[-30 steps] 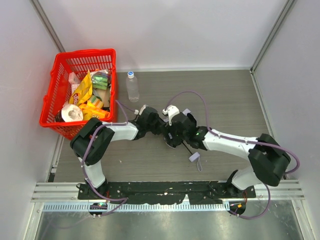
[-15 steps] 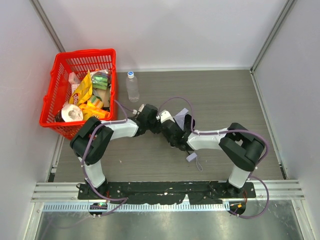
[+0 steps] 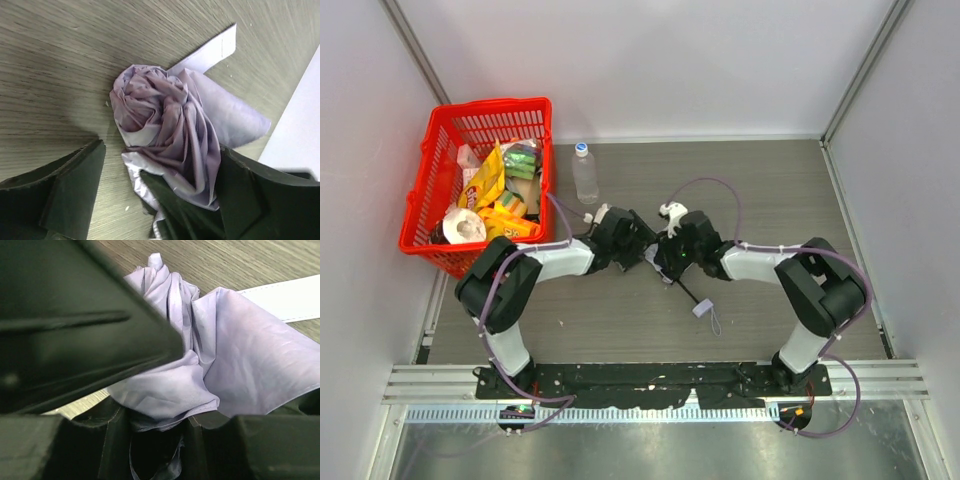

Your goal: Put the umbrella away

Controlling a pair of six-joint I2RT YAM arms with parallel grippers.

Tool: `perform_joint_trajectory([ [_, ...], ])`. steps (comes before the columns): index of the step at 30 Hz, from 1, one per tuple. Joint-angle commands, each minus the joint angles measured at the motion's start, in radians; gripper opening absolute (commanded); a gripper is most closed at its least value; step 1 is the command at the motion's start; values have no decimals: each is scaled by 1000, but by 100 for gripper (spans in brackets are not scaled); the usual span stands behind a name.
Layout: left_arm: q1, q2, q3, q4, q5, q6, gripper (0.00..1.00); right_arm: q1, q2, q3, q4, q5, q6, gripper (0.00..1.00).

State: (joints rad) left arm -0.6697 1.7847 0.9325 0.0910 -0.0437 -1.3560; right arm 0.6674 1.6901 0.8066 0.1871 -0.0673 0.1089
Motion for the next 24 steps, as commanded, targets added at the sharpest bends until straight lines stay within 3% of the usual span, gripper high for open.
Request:
perform_joint_trajectory([
  [1, -22, -25, -40, -183, -27, 162, 95, -103, 68, -69, -38, -429, 80, 1],
  [2, -22, -34, -41, -188, -44, 172, 100, -124, 68, -72, -28, -460, 86, 1],
  [5, -24, -31, -29, -204, -50, 187, 100, -164, 91, -72, 6, -621, 110, 1],
  [10, -24, 54, 34, -254, -22, 163, 100, -212, 144, -54, 52, -739, 126, 1],
  [12, -27, 71, 32, -235, -12, 153, 94, -216, 166, -37, 54, -762, 120, 1],
  [14, -28, 71, 11, -183, -5, 152, 85, -216, 180, -24, 61, -784, 115, 1],
  [18, -30, 32, -90, -44, -4, 126, 51, -216, 177, -14, 66, -809, 106, 1],
  [22, -30, 5, -129, -14, -12, 123, 13, -216, 160, -1, 23, -790, 92, 1],
  [24, -30, 1, -130, -19, -10, 121, 7, -216, 148, 11, -9, -769, 95, 2],
])
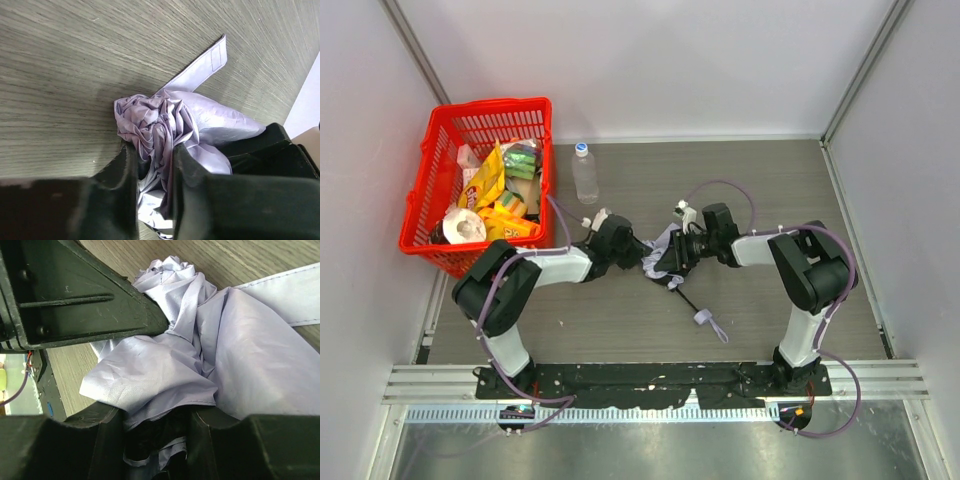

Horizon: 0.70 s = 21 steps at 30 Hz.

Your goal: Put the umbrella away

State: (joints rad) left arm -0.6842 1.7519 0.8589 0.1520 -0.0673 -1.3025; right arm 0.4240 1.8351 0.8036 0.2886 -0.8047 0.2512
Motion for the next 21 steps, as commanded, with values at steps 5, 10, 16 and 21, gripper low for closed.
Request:
perform_joint_trajectory([
  [5, -15, 24, -57, -86, 21, 63, 0, 48, -159, 32, -248, 239, -26, 36],
  [10, -15, 23, -50, -103, 32, 49, 0, 79, -328, 63, -439, 508, -32, 74],
  [16, -14, 11, -32, -149, 41, 25, 0, 240, -482, 74, -464, 877, -121, 80],
  [21, -14, 18, 22, -285, 24, 3, 0, 405, -422, 92, -388, 1045, -188, 83],
])
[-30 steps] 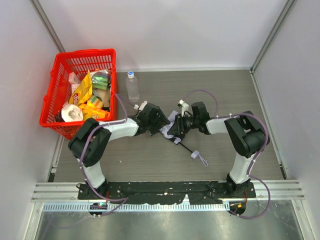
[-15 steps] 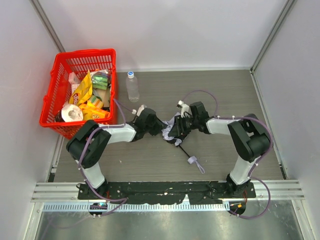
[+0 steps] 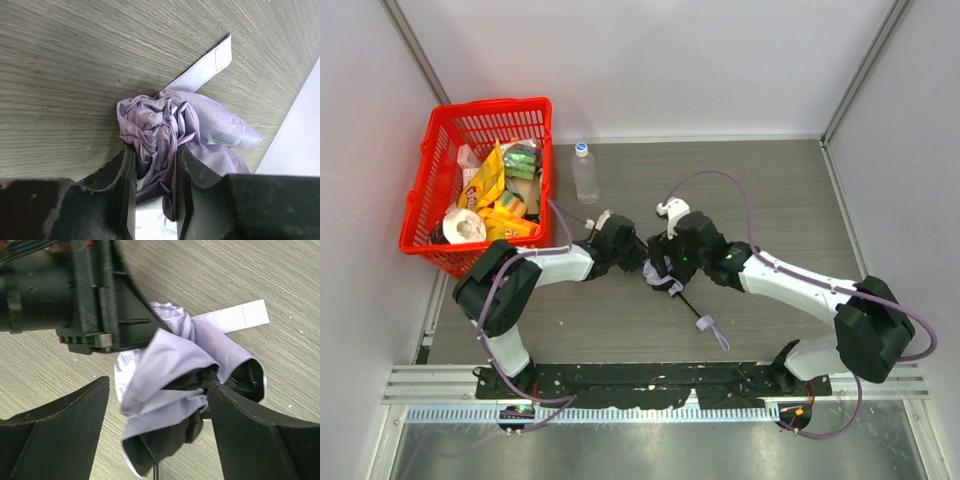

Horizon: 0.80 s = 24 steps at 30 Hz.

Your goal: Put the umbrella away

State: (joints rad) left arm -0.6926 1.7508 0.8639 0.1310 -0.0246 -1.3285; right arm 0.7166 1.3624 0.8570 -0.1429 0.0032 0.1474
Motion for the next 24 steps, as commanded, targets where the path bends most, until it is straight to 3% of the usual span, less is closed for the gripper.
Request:
perform_joint_trajectory([
  [1, -7, 21, 27, -286, -21, 26, 0, 127, 85, 37, 55, 294, -95, 84],
  [8, -5, 35, 63, -352, -26, -5, 0, 242, 259, 30, 175, 416, -140, 83],
  [14, -5, 38, 72, -373, -34, -12, 0, 250, 398, 23, 149, 552, -80, 79],
  [19, -7, 35, 80, -384, -37, -14, 0, 236, 483, 39, 82, 567, -62, 56],
  [24, -5, 26, 76, -376, -46, -17, 0, 190, 544, 19, 71, 419, -3, 34],
])
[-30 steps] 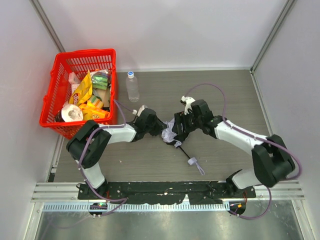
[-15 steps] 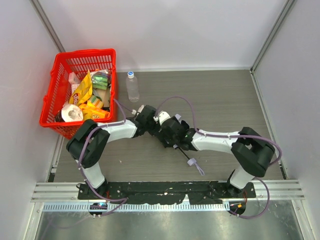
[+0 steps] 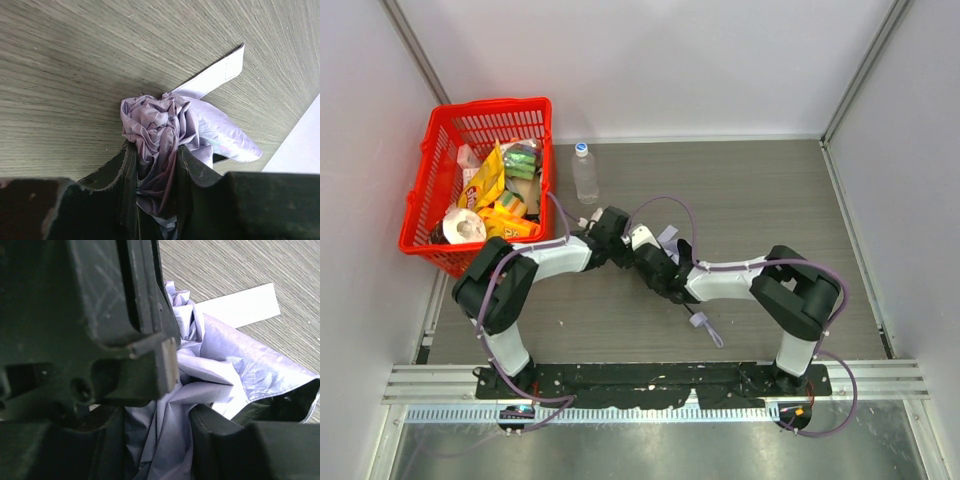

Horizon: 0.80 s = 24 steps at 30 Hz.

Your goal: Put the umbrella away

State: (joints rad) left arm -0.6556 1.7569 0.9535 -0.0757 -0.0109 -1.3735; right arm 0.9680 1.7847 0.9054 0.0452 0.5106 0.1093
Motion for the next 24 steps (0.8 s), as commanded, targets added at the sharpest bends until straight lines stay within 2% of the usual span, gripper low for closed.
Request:
perform_joint_trajectory([
  [1, -42, 16, -12, -170, -63, 31, 0, -74, 122, -34, -113, -115, 38, 25],
  [2, -44, 12, -12, -168, -66, 33, 0, -81, 116, -39, -113, -136, 32, 11],
  [3, -44, 9, -15, -159, -69, 36, 0, -98, 107, -42, -105, -173, 27, 4],
  [6, -42, 3, -13, -139, -70, 63, 0, -141, 65, -59, -88, -289, 4, 1],
  [7, -42, -2, -15, -131, -72, 74, 5, -158, 58, -62, -84, -352, -8, 1],
  [9, -42, -19, -28, -108, -80, 88, 40, -184, 33, -71, -67, -443, -29, 1],
  [10, -42, -25, -38, -95, -83, 94, 61, -193, 21, -74, -59, -480, -46, 1],
  [11, -41, -33, -44, -88, -89, 96, 72, -213, 7, -77, -54, -562, -52, 1],
  [12, -41, -36, -45, -91, -92, 102, 78, -248, 4, -82, -51, -599, -56, 1],
  [13, -41, -36, -47, -95, -95, 108, 81, -273, -7, -86, -19, -709, -53, 1],
  [14, -41, -39, -48, -98, -98, 114, 85, -308, -13, -100, 14, -753, -45, 1],
  [17, -41, -39, -59, -93, -104, 119, 91, -379, -2, -97, 36, -978, -39, 1],
  [20, -41, -17, -47, -102, -106, 129, 94, -440, 31, -80, 61, -1162, -23, 1],
  [24, -42, -5, -38, -121, -118, 131, 94, -500, 71, -85, 139, -1306, 32, 1],
])
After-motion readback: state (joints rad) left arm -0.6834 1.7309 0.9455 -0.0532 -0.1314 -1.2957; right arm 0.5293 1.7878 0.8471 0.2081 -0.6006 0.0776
